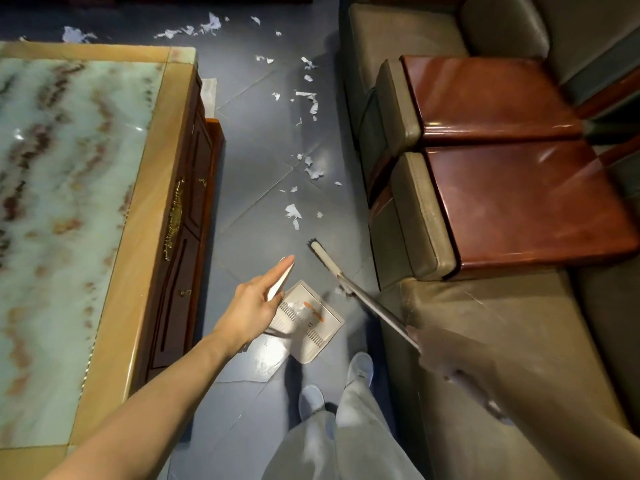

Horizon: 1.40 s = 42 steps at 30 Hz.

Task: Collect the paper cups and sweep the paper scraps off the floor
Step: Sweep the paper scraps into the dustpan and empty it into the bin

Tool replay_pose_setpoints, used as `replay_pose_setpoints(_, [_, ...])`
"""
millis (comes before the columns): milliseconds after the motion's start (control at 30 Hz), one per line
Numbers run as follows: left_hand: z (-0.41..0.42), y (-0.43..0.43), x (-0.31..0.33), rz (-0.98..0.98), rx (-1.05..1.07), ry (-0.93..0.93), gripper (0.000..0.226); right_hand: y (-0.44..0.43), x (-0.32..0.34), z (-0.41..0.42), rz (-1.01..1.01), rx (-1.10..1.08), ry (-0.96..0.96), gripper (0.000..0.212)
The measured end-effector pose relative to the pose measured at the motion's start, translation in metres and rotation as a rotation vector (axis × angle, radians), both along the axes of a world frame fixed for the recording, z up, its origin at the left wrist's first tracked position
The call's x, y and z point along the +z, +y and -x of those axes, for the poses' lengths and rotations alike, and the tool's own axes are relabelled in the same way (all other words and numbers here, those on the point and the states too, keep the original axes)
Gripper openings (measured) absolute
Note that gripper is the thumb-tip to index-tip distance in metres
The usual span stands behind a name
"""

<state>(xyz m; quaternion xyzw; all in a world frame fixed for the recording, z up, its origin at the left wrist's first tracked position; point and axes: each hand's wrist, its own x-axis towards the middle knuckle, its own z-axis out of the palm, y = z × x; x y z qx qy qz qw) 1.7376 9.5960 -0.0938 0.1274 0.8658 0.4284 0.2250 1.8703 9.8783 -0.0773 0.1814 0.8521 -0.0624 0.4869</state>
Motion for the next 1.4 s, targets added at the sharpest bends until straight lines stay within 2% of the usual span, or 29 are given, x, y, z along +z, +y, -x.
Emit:
replay_pose_setpoints(100, [-0.001,0.003,0.0,-0.019,0.0,0.013,0.082,-0.01,-0.004,-0.007,0.133,0.056,-0.081,0.055])
replay_pose_setpoints(167, [-0.001,0.005,0.002,-0.028,-0.005,0.026,0.081,-0.007,0.003,-0.014,0.201,0.082,-0.115,0.059])
replay_pose_setpoints(300, [-0.002,0.011,0.006,-0.026,-0.001,0.034,0.079,0.01,0.031,-0.019,0.3,-0.073,-0.082,0.041])
replay_pose_setpoints(500, [0.001,0.034,0.01,-0.06,0.06,0.059,0.075,0.032,0.039,-0.009,0.158,-0.037,0.048,0.046])
replay_pose_setpoints(600, [0.014,0.049,0.011,-0.08,0.071,0.052,0.075,0.047,0.035,0.012,-0.048,0.202,0.063,0.033])
replay_pose_setpoints(633, [0.019,0.054,0.011,-0.078,0.076,0.047,0.074,0.053,0.031,0.019,-0.064,0.22,0.069,0.031])
replay_pose_setpoints(833, [0.049,0.077,0.01,-0.04,0.119,0.05,0.069,0.068,0.015,0.072,0.014,0.125,0.027,0.038])
replay_pose_setpoints(933, [0.059,0.082,0.006,0.003,0.143,0.054,0.065,0.06,0.001,0.082,0.089,0.214,-0.042,0.018])
replay_pose_setpoints(1033, [0.065,0.085,0.006,0.031,0.169,0.034,0.063,0.055,-0.004,0.078,0.178,0.158,-0.089,0.035])
replay_pose_setpoints(1167, [0.081,0.086,0.01,0.05,0.166,0.05,0.064,0.076,0.007,0.094,0.296,-0.069,-0.024,0.043])
replay_pose_setpoints(1233, [0.087,0.086,0.012,0.04,0.173,0.045,0.065,0.092,0.017,0.113,0.291,-0.072,0.009,0.04])
replay_pose_setpoints(1333, [0.095,0.082,0.017,0.027,0.189,0.035,0.065,0.105,0.032,0.146,0.304,-0.071,0.03,0.024])
replay_pose_setpoints(1400, [0.102,0.078,0.021,0.001,0.214,0.043,0.065,0.109,0.037,0.171,0.271,-0.066,0.098,0.022])
